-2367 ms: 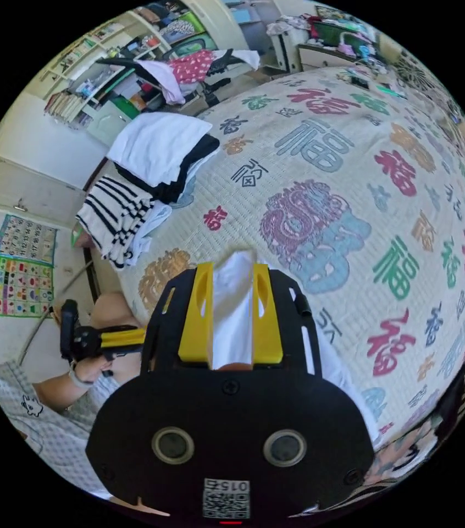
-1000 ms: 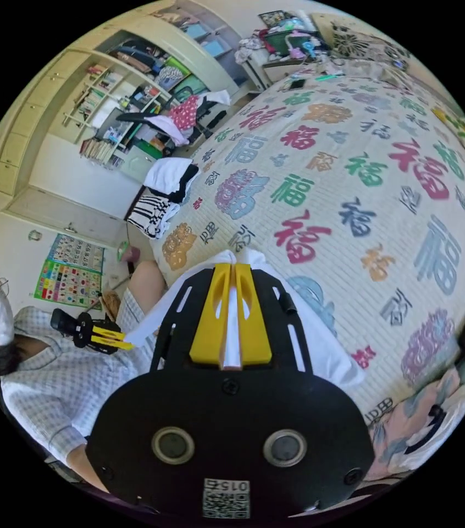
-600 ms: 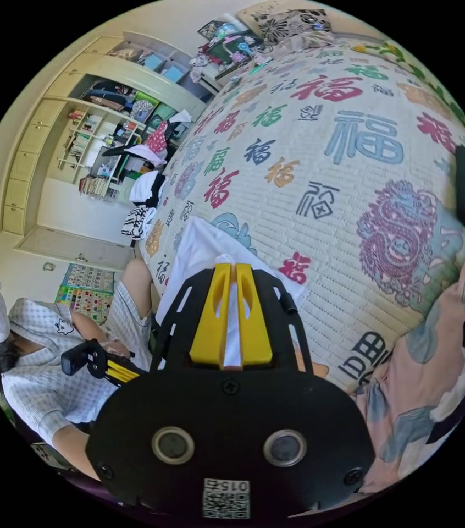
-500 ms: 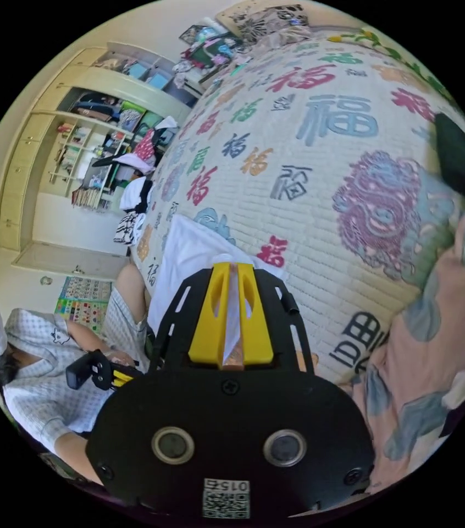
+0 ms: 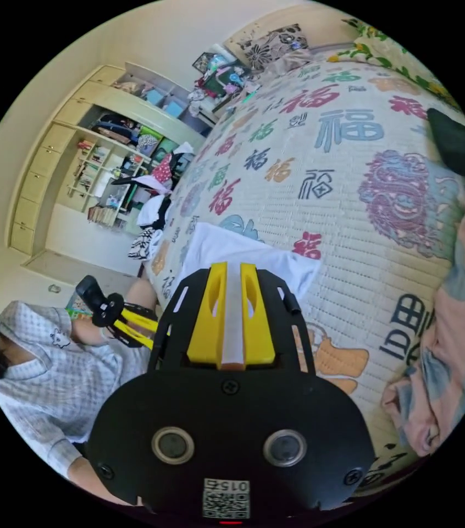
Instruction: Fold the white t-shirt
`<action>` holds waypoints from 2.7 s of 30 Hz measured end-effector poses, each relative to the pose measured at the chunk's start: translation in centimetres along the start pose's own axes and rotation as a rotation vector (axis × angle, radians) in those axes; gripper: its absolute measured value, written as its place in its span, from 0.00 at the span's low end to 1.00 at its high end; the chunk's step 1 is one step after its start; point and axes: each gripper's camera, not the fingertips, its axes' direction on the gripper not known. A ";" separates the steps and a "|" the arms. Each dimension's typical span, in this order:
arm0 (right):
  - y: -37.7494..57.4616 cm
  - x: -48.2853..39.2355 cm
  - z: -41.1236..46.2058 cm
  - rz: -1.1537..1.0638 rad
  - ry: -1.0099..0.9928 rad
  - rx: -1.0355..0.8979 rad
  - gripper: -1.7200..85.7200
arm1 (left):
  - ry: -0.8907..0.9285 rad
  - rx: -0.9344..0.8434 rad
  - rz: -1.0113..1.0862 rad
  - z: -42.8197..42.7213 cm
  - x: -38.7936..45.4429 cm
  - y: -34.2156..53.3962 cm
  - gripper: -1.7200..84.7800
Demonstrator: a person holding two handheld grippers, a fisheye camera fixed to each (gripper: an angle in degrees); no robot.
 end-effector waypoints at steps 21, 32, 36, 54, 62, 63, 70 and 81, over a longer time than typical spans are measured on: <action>15.5 -9.2 -1.7 0.079 0.137 -0.324 0.02 | -0.365 -0.143 -0.058 9.3 -15.6 -10.4 0.05; 16.1 -13.9 -3.2 0.042 0.212 -0.322 0.01 | -1.192 -0.137 0.722 14.3 0.6 -7.4 0.09; 15.6 -15.4 -2.0 0.019 0.176 -0.352 0.01 | -1.170 -0.186 0.756 15.8 -0.5 -6.1 0.09; 16.5 -16.7 -5.5 0.089 0.308 -0.331 0.01 | -0.062 -0.209 0.048 5.0 -18.7 -3.9 0.08; 17.8 -13.5 -9.0 0.198 0.237 -0.392 0.01 | -0.030 -0.298 -0.118 0.5 -28.4 -2.2 0.05; 17.6 -13.5 -9.8 0.179 0.224 -0.362 0.01 | 0.036 -0.201 -0.129 -2.0 -30.0 -3.1 0.06; 9.8 -11.0 -16.7 0.083 0.031 0.028 0.01 | 0.156 0.124 -0.176 -9.3 -40.8 -13.2 0.08; 7.3 -5.9 -17.8 0.246 0.095 -0.062 0.02 | 0.179 0.098 -0.353 -12.4 -54.4 -16.2 0.04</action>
